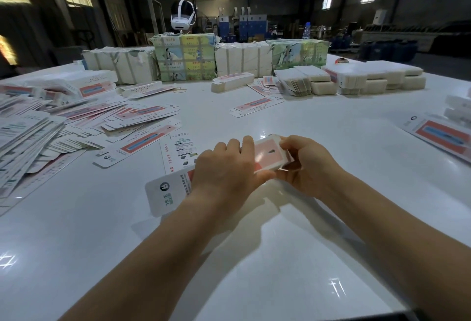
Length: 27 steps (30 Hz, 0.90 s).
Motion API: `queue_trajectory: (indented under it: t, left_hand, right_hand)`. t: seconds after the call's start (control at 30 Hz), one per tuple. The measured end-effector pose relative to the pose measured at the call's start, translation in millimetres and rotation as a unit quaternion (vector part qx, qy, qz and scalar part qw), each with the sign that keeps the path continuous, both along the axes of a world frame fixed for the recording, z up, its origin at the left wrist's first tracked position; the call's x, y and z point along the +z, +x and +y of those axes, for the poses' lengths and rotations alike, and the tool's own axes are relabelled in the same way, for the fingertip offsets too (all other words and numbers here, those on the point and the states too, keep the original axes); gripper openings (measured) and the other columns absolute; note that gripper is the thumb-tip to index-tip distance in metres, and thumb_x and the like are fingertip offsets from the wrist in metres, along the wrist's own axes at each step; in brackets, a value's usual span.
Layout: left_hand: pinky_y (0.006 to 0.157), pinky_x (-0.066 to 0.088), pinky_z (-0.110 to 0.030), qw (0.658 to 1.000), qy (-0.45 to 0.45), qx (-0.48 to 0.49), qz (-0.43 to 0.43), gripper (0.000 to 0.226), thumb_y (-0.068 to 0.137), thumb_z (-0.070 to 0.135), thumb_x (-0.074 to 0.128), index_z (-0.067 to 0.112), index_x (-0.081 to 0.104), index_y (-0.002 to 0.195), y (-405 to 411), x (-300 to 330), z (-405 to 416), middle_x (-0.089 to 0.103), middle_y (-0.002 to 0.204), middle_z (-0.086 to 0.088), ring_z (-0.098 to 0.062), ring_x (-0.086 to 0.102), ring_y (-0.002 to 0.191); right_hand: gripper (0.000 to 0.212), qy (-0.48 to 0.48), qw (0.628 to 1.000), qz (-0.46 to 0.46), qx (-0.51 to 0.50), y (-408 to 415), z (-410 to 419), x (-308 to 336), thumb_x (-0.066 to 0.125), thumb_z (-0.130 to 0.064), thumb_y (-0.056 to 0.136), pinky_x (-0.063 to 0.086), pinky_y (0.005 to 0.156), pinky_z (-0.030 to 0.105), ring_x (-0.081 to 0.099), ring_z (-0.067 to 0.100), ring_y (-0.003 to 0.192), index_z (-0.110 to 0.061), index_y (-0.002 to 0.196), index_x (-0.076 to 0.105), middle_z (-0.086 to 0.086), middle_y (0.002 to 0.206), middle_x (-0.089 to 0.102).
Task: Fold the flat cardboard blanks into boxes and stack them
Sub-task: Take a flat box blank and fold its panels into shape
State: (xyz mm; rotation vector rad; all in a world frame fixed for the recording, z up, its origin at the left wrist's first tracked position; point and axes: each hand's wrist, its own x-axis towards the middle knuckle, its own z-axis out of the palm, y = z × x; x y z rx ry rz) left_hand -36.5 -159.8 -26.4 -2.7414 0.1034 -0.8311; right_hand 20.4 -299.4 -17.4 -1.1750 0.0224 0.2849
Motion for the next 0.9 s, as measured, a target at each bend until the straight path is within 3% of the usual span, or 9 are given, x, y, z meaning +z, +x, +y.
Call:
queue_trajectory:
  t: [0.13,0.3,0.47,0.57,0.63,0.73,0.9]
  left_hand:
    - [0.060,0.029,-0.030,1.000,-0.025,0.012,-0.012,0.081,0.084,0.072,0.026,0.014,0.035,0.139,0.3,-3.1,-5.6,0.059,0.108,-0.003,-0.023,0.059,0.090]
    - [0.059,0.029,-0.030,0.998,-0.052,0.014,-0.017,0.080,0.083,0.073,0.027,0.015,0.037,0.138,2.6,-5.5,-5.7,0.059,0.106,-0.002,-0.023,0.060,0.088]
    - [0.060,0.032,-0.030,0.994,-0.109,0.012,0.004,0.074,0.081,0.075,0.025,0.021,0.040,0.129,3.8,-4.2,-0.1,0.058,0.106,0.002,-0.023,0.059,0.089]
    - [0.060,0.033,-0.030,0.988,-0.154,0.020,0.024,0.069,0.079,0.078,0.023,0.023,0.044,0.115,5.8,-3.2,0.5,0.057,0.101,0.003,-0.023,0.059,0.087]
    - [0.060,0.033,-0.031,0.987,-0.158,0.023,0.027,0.067,0.079,0.078,0.023,0.023,0.044,0.110,7.1,-3.7,0.1,0.057,0.099,0.003,-0.023,0.059,0.087]
    - [0.060,0.032,-0.031,0.986,-0.161,0.021,0.040,0.067,0.078,0.079,0.021,0.023,0.043,0.107,7.7,-4.0,-0.2,0.056,0.098,0.004,-0.024,0.058,0.086]
    - [0.060,0.031,-0.030,0.990,-0.136,0.021,0.038,0.067,0.079,0.077,0.023,0.023,0.043,0.112,6.9,-4.8,-1.8,0.057,0.100,0.003,-0.024,0.059,0.087]
  right_hand:
    - [0.029,-0.078,0.989,-0.111,-0.055,-5.4,7.6,-3.7,0.050,-0.010,0.090,0.054,0.057,0.027,0.063,0.010,0.057,-0.011,0.070,0.072,0.000,0.066,0.066]
    - [0.024,-0.185,0.945,-0.259,-0.081,-12.1,13.0,-7.9,0.038,-0.006,0.092,0.038,0.064,0.036,0.045,0.019,0.066,0.010,0.080,0.052,0.007,0.068,0.049]
    - [0.024,-0.211,0.928,-0.305,-0.042,-12.1,11.0,-7.4,0.041,-0.009,0.097,0.037,0.065,0.037,0.043,0.022,0.069,0.010,0.083,0.049,0.016,0.072,0.046]
    - [0.031,-0.212,0.934,-0.280,-0.059,-11.2,11.4,-12.2,0.048,-0.019,0.094,0.048,0.071,0.050,0.048,0.036,0.071,0.010,0.086,0.055,0.031,0.081,0.054]
    - [0.031,-0.233,0.930,-0.271,-0.090,-11.7,12.5,-15.3,0.051,-0.026,0.092,0.053,0.079,0.055,0.058,0.042,0.080,0.000,0.082,0.066,0.024,0.082,0.064]
    - [0.031,-0.286,0.904,-0.296,-0.116,-12.1,12.8,-17.6,0.049,-0.027,0.095,0.053,0.077,0.048,0.063,0.031,0.078,-0.010,0.081,0.070,0.009,0.075,0.069]
    - [0.031,-0.325,0.878,-0.328,-0.124,-13.5,11.2,-18.7,0.045,-0.019,0.097,0.051,0.071,0.042,0.060,0.030,0.075,-0.006,0.083,0.070,0.011,0.075,0.068]
